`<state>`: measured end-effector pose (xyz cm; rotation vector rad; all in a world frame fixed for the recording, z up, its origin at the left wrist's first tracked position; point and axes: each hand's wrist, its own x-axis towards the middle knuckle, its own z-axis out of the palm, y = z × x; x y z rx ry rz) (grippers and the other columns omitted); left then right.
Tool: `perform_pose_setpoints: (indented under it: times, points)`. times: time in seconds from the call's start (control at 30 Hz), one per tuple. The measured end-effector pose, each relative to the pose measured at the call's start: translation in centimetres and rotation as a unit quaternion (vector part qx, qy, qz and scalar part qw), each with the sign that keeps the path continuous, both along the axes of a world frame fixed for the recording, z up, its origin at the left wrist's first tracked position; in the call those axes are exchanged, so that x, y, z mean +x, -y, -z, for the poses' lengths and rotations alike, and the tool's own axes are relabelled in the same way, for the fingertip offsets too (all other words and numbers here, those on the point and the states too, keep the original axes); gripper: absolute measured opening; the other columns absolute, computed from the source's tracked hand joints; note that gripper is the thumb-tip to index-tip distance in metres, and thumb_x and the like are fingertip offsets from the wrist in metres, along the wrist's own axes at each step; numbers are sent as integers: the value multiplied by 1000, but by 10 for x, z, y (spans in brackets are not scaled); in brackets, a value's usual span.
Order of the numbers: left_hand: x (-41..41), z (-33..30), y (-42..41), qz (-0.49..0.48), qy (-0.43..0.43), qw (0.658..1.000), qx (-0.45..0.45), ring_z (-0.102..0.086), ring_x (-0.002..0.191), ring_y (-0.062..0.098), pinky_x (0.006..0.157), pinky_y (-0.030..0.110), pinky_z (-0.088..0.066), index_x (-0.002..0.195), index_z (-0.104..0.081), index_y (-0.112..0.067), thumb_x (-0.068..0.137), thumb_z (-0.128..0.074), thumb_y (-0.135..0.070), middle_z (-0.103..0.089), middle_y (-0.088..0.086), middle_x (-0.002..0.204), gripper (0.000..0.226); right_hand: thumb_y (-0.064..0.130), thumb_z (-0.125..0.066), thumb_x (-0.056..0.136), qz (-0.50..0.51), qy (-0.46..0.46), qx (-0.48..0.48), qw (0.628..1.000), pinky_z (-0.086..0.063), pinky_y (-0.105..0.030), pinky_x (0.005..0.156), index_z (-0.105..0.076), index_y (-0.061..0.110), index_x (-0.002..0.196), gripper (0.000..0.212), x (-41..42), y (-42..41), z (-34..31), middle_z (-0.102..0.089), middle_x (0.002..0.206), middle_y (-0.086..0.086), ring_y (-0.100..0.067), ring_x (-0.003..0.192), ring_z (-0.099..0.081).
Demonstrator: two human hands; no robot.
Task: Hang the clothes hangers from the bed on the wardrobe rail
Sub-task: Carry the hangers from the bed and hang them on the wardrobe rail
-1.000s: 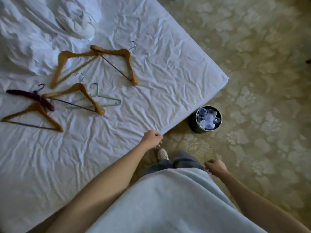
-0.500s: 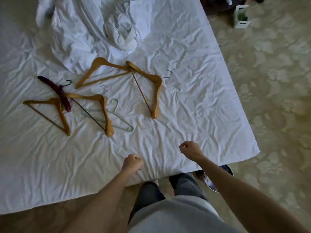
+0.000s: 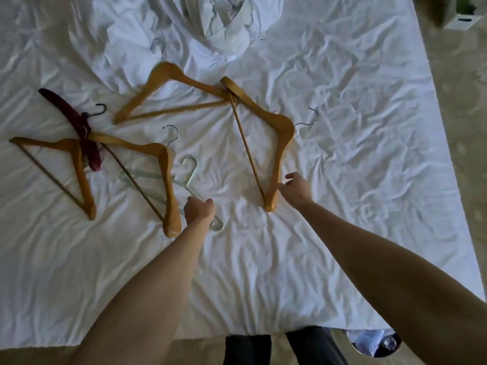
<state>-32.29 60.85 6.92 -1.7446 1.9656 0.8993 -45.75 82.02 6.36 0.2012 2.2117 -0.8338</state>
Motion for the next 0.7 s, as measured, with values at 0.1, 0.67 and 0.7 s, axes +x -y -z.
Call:
perform_pose_setpoints:
  times: [0.1, 0.67, 0.7]
  points:
    - [-15, 34, 19, -47, 26, 998, -12, -50, 132, 40, 102, 45, -45, 145, -33, 7, 96, -61, -31, -39, 25, 151, 68, 39, -70, 88, 48, -28, 4, 998, -50, -44, 100, -46, 10, 141, 65, -21, 24, 35, -65, 123, -8, -27, 118, -59]
    - [-26, 4, -6, -83, -126, 977, 153, -73, 62, 17, 73, 39, -65, 109, -66, -1, 90, -67, -12, -74, 11, 88, 23, 3, -60, 78, 177, -79, -95, 976, -52, -32, 44, -53, 20, 103, 31, -9, 19, -22, -63, 81, -6, -22, 52, -58]
    - [-26, -8, -13, -83, -138, 973, 163, -72, 59, 15, 70, 38, -65, 110, -62, -2, 91, -64, -10, -74, 11, 88, 21, 2, -60, 80, 169, -91, -100, 976, -52, -31, 43, -53, 21, 100, 28, -3, 13, -35, -63, 79, -5, -21, 51, -56]
